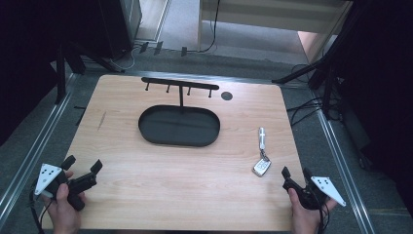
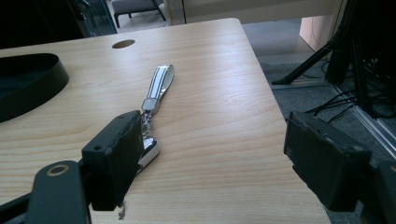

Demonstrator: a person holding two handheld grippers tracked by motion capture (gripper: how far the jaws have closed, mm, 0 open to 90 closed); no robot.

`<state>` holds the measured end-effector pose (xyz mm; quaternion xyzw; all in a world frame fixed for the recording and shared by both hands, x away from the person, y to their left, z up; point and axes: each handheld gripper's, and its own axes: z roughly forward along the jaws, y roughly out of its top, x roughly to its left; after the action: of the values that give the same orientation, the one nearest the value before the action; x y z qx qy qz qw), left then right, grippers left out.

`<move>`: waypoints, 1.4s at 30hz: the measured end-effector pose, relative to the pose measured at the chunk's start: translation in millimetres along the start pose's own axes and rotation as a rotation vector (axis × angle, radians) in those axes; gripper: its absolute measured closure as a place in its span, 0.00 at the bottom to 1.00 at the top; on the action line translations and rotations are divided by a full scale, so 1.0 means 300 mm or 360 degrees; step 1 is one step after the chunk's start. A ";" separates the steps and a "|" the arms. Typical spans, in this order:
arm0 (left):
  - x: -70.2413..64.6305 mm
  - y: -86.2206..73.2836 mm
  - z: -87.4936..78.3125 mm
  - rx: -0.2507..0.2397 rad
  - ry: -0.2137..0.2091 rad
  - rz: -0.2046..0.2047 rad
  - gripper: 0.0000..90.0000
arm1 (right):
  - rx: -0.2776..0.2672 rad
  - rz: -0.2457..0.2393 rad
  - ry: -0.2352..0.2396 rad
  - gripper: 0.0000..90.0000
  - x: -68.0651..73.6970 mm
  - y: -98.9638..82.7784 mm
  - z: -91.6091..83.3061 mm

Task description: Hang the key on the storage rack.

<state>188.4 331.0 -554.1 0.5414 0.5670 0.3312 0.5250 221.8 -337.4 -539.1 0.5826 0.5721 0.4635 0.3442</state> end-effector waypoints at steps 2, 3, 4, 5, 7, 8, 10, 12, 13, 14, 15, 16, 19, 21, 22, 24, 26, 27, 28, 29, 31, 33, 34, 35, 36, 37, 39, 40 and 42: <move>0.000 0.001 0.001 0.0006 0.0001 -0.0008 0.00 | 0.0026 -0.0022 0.0004 0.22 0.004 0.006 0.001; 0.000 0.001 0.001 0.0006 0.0001 -0.0008 0.00 | 0.0026 -0.0022 0.0004 0.22 0.004 0.006 0.001; 0.001 0.001 0.001 0.0006 -0.0002 -0.0012 0.00 | 0.0039 -0.0023 -0.0002 0.22 0.006 0.009 0.003; 0.003 0.001 0.002 0.0013 -0.0004 -0.0010 0.00 | 0.0068 -0.0032 -0.0016 0.24 0.008 0.024 0.011; 0.003 0.002 0.004 0.0014 0.0000 -0.0012 0.00 | 0.0109 -0.0062 -0.0027 0.25 0.008 0.042 0.024; 0.003 0.002 0.004 0.0016 0.0000 -0.0010 0.00 | 0.0136 -0.0065 -0.0018 0.25 0.009 0.049 0.028; 0.002 0.002 0.004 0.0016 -0.0001 -0.0009 0.00 | 0.0189 -0.0130 -0.0026 0.26 0.017 0.070 0.043; 0.003 0.002 0.003 0.0011 -0.0003 -0.0014 0.00 | 0.0213 -0.0164 -0.0024 0.26 0.022 0.082 0.050; 0.004 0.001 0.002 0.0009 -0.0004 -0.0015 0.00 | 0.0224 -0.0205 -0.0031 0.28 0.029 0.098 0.056; 0.005 0.001 0.001 0.0010 -0.0007 -0.0020 0.00 | 0.0224 -0.0242 -0.0037 0.29 0.033 0.113 0.061; 0.005 0.001 -0.001 0.0007 -0.0007 -0.0022 0.00 | 0.0255 -0.0296 -0.0036 0.30 0.040 0.141 0.076; 0.005 0.001 -0.001 0.0007 -0.0007 -0.0022 0.00 | 0.0264 -0.0319 -0.0040 0.30 0.043 0.154 0.082; 0.005 0.000 -0.002 0.0007 -0.0010 -0.0021 0.00 | 0.0329 -0.0354 -0.0006 0.30 0.053 0.196 0.106; 0.005 0.001 -0.001 0.0013 -0.0010 -0.0022 0.00 | 0.0399 -0.0383 0.0016 0.30 0.061 0.221 0.127; 0.005 0.001 0.000 0.0013 -0.0011 -0.0022 0.00 | 0.0441 -0.0405 0.0020 0.31 0.069 0.235 0.143; 0.006 0.002 0.001 0.0014 -0.0014 -0.0020 0.00 | 0.0502 -0.0434 0.0030 0.32 0.081 0.249 0.167; 0.004 0.001 0.002 0.0012 -0.0012 -0.0018 0.00 | 0.0569 -0.0502 0.0031 0.33 0.095 0.259 0.199; 0.003 0.001 0.001 0.0010 -0.0011 -0.0016 0.00 | 0.0606 -0.0529 0.0029 0.33 0.102 0.264 0.216; 0.003 0.001 0.001 0.0009 -0.0013 -0.0014 0.00 | 0.0718 -0.0529 0.0052 0.33 0.109 0.280 0.254; 0.002 0.001 0.001 0.0009 -0.0013 -0.0013 0.00 | 0.0718 -0.0529 0.0052 0.33 0.109 0.280 0.254; 0.003 0.001 0.002 0.0011 -0.0015 -0.0010 0.00 | 0.0833 -0.0531 0.0063 0.33 0.117 0.294 0.282; 0.003 0.001 0.002 0.0011 -0.0018 -0.0007 0.00 | 0.0941 -0.0541 0.0072 0.33 0.127 0.311 0.310; 0.002 0.001 0.002 0.0015 -0.0020 -0.0004 0.00 | 0.1032 -0.0530 0.0082 0.36 0.137 0.330 0.338; 0.002 0.002 0.003 0.0018 -0.0019 -0.0001 0.00 | 0.1032 -0.0530 0.0082 0.36 0.137 0.330 0.338; 0.001 0.002 0.003 0.0019 -0.0016 0.0001 0.00 | 0.1079 -0.0513 0.0081 0.37 0.142 0.342 0.352; 0.001 0.002 0.003 0.0019 -0.0016 0.0002 0.00 | 0.1127 -0.0480 0.0071 0.38 0.150 0.354 0.367; 0.000 0.002 0.005 0.0022 -0.0016 0.0004 0.00 | 0.1208 -0.0442 0.0068 0.39 0.169 0.380 0.394; 0.001 0.002 0.005 0.0024 -0.0019 0.0006 0.00 | 0.1276 -0.0421 0.0077 0.39 0.185 0.393 0.414; 0.000 0.002 0.006 0.0026 -0.0020 0.0010 0.00 | 0.1379 -0.0418 0.0045 0.40 0.208 0.402 0.436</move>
<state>190.2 330.9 -553.9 0.5495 0.5647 0.3248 0.5231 380.6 -272.1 -461.2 0.5891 0.7869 0.1416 0.1167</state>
